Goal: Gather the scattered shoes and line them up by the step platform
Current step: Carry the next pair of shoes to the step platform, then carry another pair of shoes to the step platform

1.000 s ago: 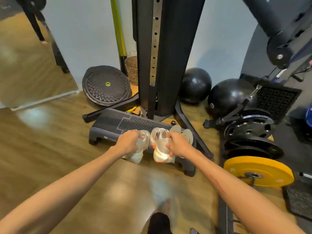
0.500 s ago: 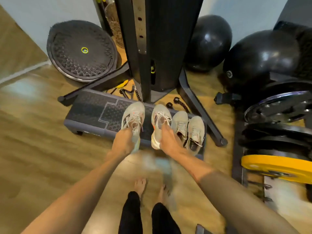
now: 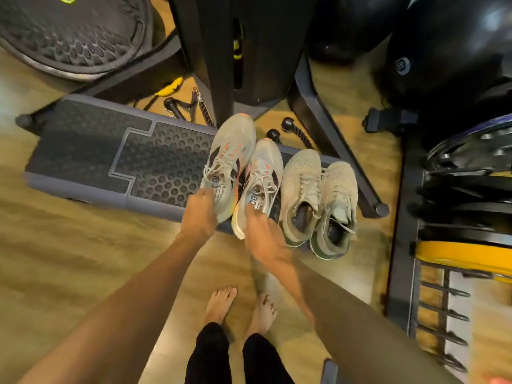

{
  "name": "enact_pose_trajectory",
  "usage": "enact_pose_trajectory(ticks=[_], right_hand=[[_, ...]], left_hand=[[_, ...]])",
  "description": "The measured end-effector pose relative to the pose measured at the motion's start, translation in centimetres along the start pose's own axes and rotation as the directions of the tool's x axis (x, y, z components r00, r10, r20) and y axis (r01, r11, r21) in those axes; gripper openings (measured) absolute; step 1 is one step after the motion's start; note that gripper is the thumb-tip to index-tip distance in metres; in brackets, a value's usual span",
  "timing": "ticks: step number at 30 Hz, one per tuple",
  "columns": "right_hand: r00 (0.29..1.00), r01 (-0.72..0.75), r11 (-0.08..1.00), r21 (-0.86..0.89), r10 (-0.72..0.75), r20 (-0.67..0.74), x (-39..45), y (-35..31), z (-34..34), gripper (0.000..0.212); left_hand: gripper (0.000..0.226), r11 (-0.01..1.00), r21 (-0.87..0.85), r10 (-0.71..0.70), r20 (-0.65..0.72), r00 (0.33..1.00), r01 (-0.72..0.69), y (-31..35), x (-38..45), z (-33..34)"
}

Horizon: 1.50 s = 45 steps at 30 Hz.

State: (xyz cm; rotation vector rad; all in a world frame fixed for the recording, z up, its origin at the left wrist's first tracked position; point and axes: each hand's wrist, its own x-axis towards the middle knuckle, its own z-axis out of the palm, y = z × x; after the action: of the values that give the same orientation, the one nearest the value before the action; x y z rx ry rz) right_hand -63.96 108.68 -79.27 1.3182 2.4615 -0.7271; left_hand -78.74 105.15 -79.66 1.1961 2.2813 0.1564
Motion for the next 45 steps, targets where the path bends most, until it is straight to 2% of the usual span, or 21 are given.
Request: enact_pose_trajectory(ticks=[3,7,13,16,19,21,24,26,27,29,30,33,36,40,42,45], right_hand=[[0.995,-0.078,0.996,0.043,0.075,0.066,0.0,-0.1,1.8,0.050],[0.979,-0.121,0.991,0.050,0.111,0.169,0.5,0.2,1.6,0.035],[0.982,-0.034,0.998,-0.052,0.043,0.182,2.7,0.1,0.6,0.022],[0.989,-0.059,0.996,-0.069,0.068,0.128,4.1,-0.2,-0.3,0.022],[0.977,-0.134,0.987,-0.091,0.146,0.153,4.4,0.3,-1.2,0.028],[0.960,-0.141,0.987,-0.082,0.157,0.234,4.1,0.5,-1.7,0.027],[0.930,-0.085,0.995,-0.051,0.097,0.354,3.3,0.8,-2.4,0.018],[0.920,-0.098,0.994,0.053,0.070,0.387,2.7,0.9,-3.2,0.016],[0.922,-0.128,0.984,0.127,0.071,0.381,2.5,0.8,-3.7,0.023],[0.944,-0.221,0.916,0.336,0.115,0.310,2.1,0.5,-5.5,0.036],[0.957,-0.238,0.866,0.440,0.132,0.257,1.8,0.3,-6.8,0.039],[0.979,-0.197,0.748,0.634,0.119,0.164,0.4,-0.9,-12.4,0.052],[0.991,-0.128,0.648,0.751,0.105,0.078,-2.5,-2.6,-19.8,0.060],[0.984,0.032,0.552,0.833,0.127,-0.122,-8.7,-4.2,-30.7,0.057],[0.961,0.107,0.563,0.819,0.152,-0.230,-12.5,-3.9,-35.4,0.058],[0.909,0.205,0.620,0.758,0.167,-0.383,-19.3,-2.4,-40.9,0.062]], left_hand=[[0.019,0.997,0.069,-0.029,0.063,0.998,0.025,-1.5,-0.3,0.8],[0.021,0.994,0.114,-0.008,0.084,0.996,-0.002,-0.3,0.0,0.4],[0.042,0.961,0.269,0.024,0.143,0.989,-0.062,-0.3,0.5,1.2],[0.037,0.964,0.240,0.071,0.186,0.980,-0.115,-1.5,1.0,1.1],[0.016,0.978,0.113,0.143,0.236,0.961,-0.173,-2.3,1.9,-0.1],[0.018,0.985,0.034,0.158,0.231,0.960,-0.170,-2.5,2.3,-1.0],[0.016,0.988,-0.002,0.151,0.251,0.956,-0.156,-2.2,1.9,-1.6],[0.031,0.988,0.004,0.144,0.325,0.935,-0.154,-1.8,1.2,-1.5],[0.041,0.988,0.026,0.131,0.359,0.924,-0.151,-1.6,0.8,-1.7],[0.053,0.987,0.052,0.123,0.367,0.922,-0.152,-0.8,0.2,-2.9],[0.054,0.990,0.001,0.128,0.359,0.925,-0.138,0.0,-0.1,-4.0],[0.050,0.938,-0.328,0.221,0.331,0.918,-0.107,3.7,-0.8,-9.4],[0.058,0.877,-0.409,0.373,0.247,0.894,-0.253,8.2,-2.3,-17.3],[0.059,0.758,-0.417,0.593,0.120,0.796,-0.501,14.4,-5.9,-28.6],[0.059,0.721,-0.382,0.652,0.091,0.753,-0.578,17.4,-8.2,-33.6],[0.052,0.616,-0.372,0.763,0.062,0.643,-0.695,22.1,-12.0,-39.0]])
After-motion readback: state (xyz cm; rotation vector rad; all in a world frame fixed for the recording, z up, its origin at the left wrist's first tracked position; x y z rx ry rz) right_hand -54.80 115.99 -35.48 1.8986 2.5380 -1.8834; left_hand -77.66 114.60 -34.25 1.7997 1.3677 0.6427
